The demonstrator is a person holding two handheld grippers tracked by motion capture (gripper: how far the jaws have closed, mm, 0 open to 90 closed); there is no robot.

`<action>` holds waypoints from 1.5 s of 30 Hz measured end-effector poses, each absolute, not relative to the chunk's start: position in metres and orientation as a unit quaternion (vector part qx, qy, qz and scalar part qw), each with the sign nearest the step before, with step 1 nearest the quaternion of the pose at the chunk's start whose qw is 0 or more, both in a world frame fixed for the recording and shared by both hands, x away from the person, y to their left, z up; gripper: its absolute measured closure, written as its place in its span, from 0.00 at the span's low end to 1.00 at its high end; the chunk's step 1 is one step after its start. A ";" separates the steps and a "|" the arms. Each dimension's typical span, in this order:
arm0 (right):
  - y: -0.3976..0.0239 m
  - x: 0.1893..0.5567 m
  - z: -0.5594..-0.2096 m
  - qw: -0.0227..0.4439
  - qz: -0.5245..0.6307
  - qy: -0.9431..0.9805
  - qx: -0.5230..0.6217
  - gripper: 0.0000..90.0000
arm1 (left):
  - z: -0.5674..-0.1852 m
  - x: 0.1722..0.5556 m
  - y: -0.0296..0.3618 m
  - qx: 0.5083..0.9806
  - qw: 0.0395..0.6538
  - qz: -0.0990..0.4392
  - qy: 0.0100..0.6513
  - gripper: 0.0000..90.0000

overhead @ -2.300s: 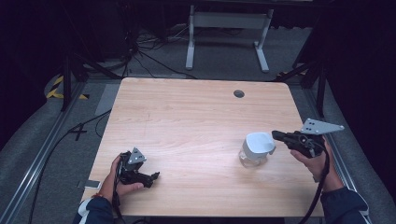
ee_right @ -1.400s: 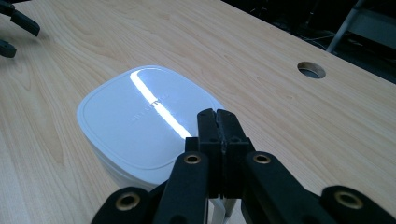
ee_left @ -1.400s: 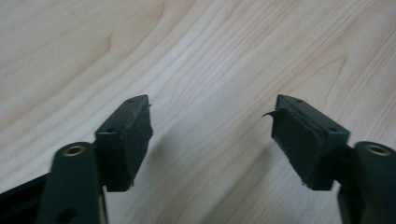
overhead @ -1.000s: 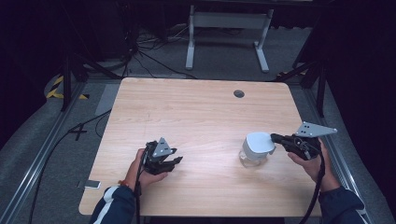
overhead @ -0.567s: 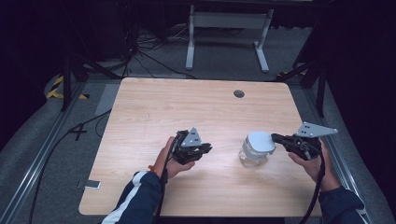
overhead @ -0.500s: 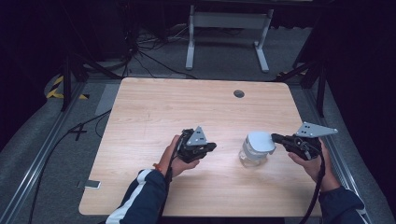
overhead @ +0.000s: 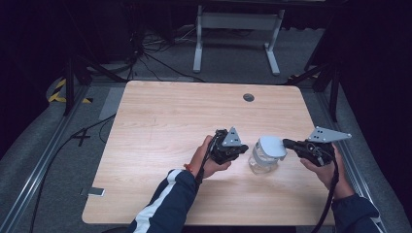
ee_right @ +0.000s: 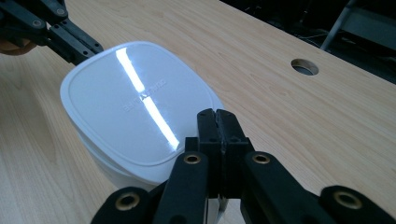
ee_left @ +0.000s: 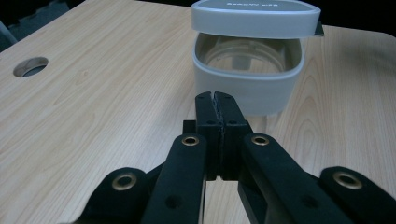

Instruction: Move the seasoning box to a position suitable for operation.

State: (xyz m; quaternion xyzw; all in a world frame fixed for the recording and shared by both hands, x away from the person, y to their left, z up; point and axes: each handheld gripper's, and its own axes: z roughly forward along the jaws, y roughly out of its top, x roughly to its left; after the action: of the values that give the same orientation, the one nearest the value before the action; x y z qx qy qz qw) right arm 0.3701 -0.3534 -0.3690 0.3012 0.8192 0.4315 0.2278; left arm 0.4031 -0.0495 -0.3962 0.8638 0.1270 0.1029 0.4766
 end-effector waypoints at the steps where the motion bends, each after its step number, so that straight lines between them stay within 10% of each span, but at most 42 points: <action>1: -0.354 0.370 -0.369 0.226 0.432 0.819 0.301 1.00 | -0.395 0.404 -0.052 0.865 0.475 0.105 0.124 1.00; 45: -0.353 0.373 -0.377 0.213 0.419 0.831 0.297 1.00 | -0.350 0.413 -0.113 0.865 0.477 0.134 0.085 0.96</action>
State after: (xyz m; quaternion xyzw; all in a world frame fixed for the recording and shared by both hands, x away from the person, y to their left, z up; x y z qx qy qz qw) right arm 0.3732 -0.3526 -0.3766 0.2968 0.8314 0.4187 0.2128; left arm 0.4127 -0.1132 -0.3503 0.8646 0.0854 0.1340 0.4767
